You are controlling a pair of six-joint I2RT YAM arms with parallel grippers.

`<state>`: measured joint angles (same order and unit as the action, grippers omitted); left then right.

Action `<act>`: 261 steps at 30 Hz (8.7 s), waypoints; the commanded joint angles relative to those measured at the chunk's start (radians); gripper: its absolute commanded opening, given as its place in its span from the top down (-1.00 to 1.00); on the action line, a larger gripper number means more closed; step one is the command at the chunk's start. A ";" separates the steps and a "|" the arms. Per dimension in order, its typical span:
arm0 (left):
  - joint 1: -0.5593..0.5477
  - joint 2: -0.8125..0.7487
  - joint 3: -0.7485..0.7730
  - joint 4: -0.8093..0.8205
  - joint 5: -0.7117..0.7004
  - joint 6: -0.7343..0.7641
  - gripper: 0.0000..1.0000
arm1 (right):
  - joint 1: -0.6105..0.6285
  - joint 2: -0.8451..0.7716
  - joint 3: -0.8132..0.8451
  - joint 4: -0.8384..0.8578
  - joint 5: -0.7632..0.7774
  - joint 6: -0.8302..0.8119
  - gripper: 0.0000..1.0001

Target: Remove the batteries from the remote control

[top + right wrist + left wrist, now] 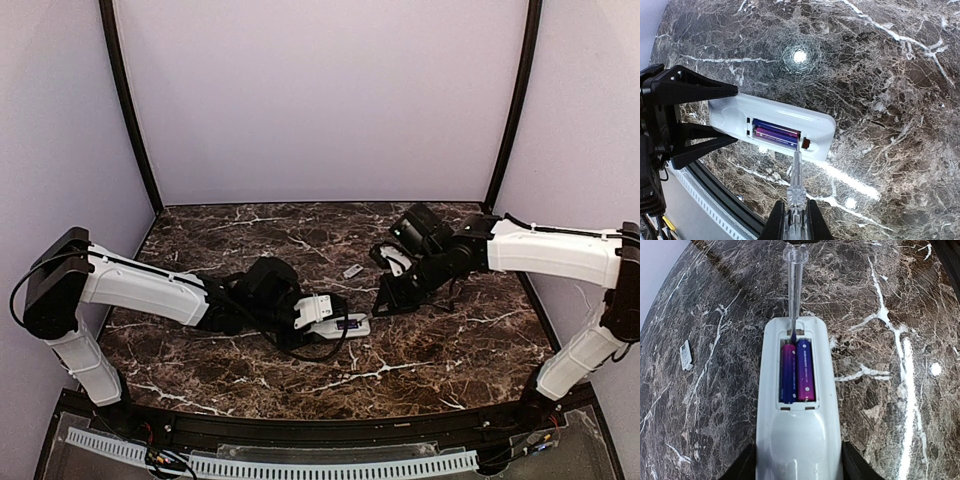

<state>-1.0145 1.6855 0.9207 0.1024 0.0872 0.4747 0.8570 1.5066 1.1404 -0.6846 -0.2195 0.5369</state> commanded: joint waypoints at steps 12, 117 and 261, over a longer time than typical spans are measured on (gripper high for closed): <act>-0.007 -0.021 -0.029 0.094 0.083 -0.064 0.99 | -0.067 -0.068 -0.125 0.149 -0.219 -0.040 1.00; -0.025 0.191 -0.121 0.252 0.068 -0.118 0.99 | -0.178 0.036 -0.387 0.947 -0.825 0.382 1.00; -0.049 -0.117 -0.223 0.307 -0.139 0.524 0.99 | 0.158 0.103 0.266 -0.232 0.147 -0.689 1.00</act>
<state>-1.0584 1.6001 0.6853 0.4274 -0.0647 1.0092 1.0031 1.5917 1.3766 -0.9138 -0.0879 -0.1394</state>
